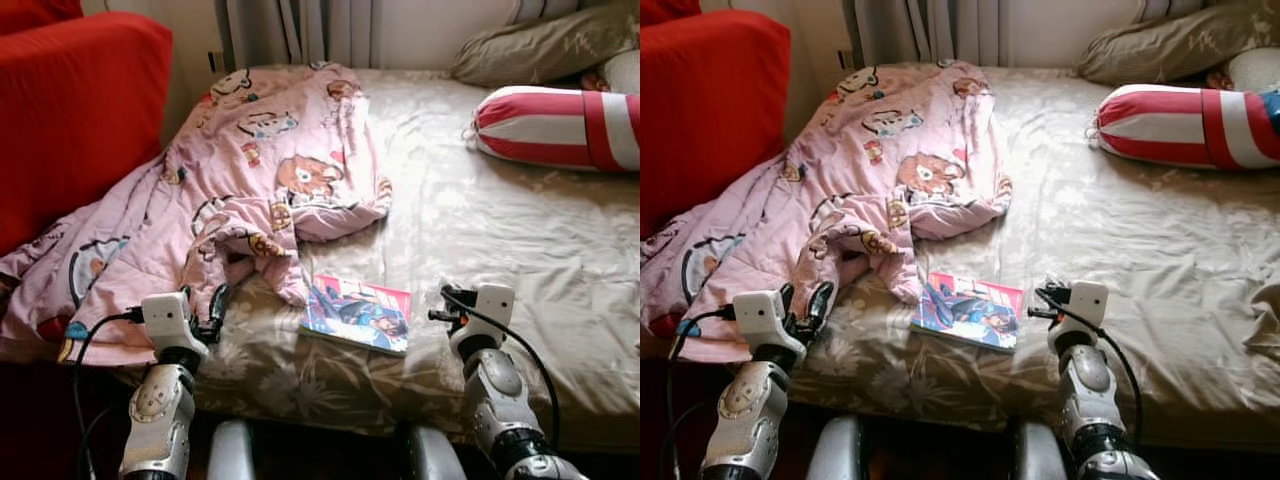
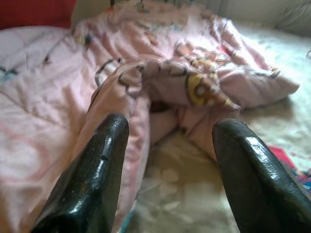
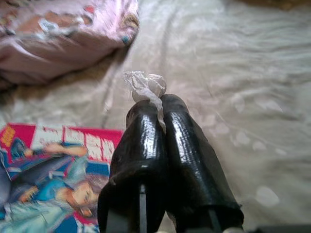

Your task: Clean up the room

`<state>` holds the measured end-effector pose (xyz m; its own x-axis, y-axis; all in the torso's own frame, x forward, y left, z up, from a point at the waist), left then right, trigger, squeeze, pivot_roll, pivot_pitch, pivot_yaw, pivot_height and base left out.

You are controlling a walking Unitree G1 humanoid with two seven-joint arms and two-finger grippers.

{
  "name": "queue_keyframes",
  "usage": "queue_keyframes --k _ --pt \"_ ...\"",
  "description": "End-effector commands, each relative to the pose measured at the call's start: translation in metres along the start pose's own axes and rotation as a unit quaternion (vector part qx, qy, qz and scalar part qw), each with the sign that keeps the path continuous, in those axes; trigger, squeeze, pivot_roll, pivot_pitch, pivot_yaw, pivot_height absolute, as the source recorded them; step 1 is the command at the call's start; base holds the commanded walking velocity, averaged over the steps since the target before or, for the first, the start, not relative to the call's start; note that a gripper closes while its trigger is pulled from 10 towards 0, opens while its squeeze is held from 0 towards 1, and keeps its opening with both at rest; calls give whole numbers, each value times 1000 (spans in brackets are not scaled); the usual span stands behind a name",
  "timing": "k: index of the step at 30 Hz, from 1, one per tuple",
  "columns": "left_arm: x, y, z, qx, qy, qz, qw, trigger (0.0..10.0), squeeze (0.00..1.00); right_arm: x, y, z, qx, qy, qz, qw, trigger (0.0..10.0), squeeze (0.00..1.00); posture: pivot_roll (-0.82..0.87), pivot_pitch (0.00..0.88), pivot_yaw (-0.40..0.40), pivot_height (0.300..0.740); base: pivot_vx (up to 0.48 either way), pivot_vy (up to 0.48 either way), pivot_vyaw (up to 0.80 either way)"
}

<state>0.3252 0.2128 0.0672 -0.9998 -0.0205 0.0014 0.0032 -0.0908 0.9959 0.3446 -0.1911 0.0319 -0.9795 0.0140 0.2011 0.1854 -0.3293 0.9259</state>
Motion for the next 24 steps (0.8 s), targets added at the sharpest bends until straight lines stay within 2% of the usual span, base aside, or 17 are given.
queue_keyframes --k 1,5,9,16,17,24 --pt "-3 -13 -1 8 -2 27 1000 10000 0 1 -11 -3 -2 -11 34 999 10000 0 58 0 4 568 0 0 0" --pt "-6 -23 -3 27 3 56 998 10000 0 2 -18 -9 -9 -31 53 998 10000 0 57 0 9 568 0 0 0" --pt "-10 -29 -7 24 -5 76 997 10000 0 1 -14 -14 -15 -46 51 998 10000 0 47 0 18 568 0 0 0" --pt "-25 -20 -11 29 -12 72 997 10000 0 -9 8 -12 -17 -44 16 999 10000 0 22 0 26 572 0 0 0" --pt "-33 -11 -15 33 -17 61 997 10000 0 -12 14 -10 -15 -41 13 999 10000 0 17 0 30 582 0 0 0" --pt "-38 -8 -22 36 -25 58 997 10000 0 -16 15 -7 -8 -43 21 999 10000 0 8 0 35 617 0 0 0"
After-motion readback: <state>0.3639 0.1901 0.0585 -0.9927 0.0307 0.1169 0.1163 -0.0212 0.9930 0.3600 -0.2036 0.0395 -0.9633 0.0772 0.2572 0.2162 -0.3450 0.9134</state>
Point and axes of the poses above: a point about 5 cm out from each wrist's last joint towards the gripper, its own x axis pointing back from the gripper into the wrist, its own y axis along the axis of the wrist's last joint, z = x × y, the point moved 3 cm from there along -x, pointing out of the wrist towards the gripper, and after that the axes turned 11 degrees about -x, right-handed, at the moved point
